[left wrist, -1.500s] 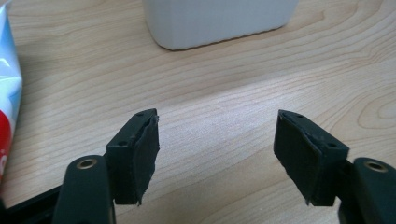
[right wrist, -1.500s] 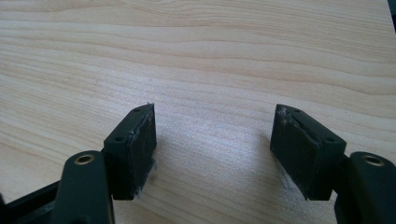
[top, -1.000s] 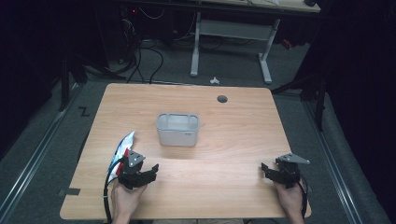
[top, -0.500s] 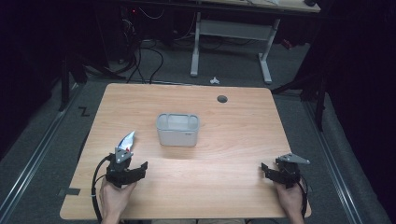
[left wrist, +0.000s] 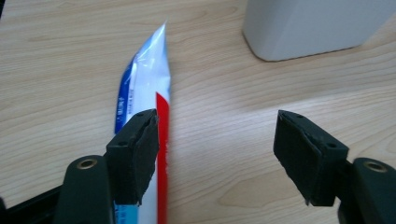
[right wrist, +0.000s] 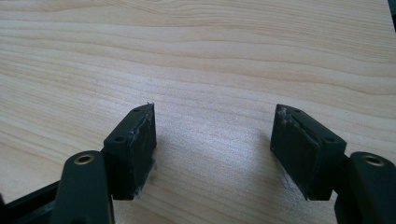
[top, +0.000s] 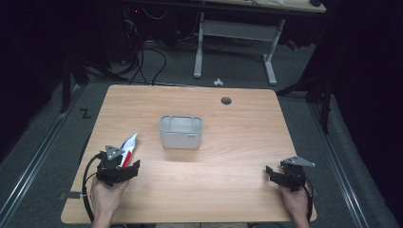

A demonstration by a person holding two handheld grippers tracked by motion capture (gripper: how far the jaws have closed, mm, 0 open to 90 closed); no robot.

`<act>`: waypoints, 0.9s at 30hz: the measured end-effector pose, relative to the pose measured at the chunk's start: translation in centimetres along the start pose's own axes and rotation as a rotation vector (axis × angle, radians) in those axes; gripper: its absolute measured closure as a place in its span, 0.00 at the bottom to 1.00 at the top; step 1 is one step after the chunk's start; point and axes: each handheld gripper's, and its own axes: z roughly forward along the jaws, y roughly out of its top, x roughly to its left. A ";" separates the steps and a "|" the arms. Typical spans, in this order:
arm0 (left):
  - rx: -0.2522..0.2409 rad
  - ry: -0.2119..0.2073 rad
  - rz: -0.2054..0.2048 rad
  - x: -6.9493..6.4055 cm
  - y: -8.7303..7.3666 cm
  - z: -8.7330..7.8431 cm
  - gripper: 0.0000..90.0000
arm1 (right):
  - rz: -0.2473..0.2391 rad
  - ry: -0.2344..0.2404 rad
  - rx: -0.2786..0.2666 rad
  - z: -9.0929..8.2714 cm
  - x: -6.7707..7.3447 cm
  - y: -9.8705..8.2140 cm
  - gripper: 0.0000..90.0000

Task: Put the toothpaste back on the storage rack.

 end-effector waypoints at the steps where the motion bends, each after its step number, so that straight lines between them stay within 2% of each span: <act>1: 0.009 0.012 0.003 0.2 0.2 0.1 0.35 | 0.000 0.000 0.000 0.0 0.0 0.0 0.35; 3: 0.028 0.033 0.005 0.8 0.6 0.2 0.35 | -0.001 0.000 0.000 0.0 0.0 0.0 0.35; 14: 0.068 0.064 -0.002 2.3 1.9 1.1 0.36 | -0.004 0.001 0.001 0.0 0.0 0.0 0.35; 18: 0.098 0.085 0.017 2.6 2.7 1.7 0.38 | -0.006 0.001 0.001 0.0 0.0 0.0 0.35; 22: 0.147 0.105 0.035 2.6 3.7 2.8 0.38 | -0.007 0.002 0.001 0.0 0.1 0.0 0.35; 24: 0.158 0.107 0.036 2.6 3.9 3.0 0.38 | -0.005 0.002 0.001 0.0 0.1 0.0 0.35; 25: 0.190 0.113 0.039 2.7 4.2 3.7 0.38 | -0.007 0.003 0.000 0.0 0.1 0.0 0.35; 27: 0.204 0.117 0.035 2.8 4.4 4.2 0.38 | -0.007 0.003 0.000 0.0 0.1 0.0 0.35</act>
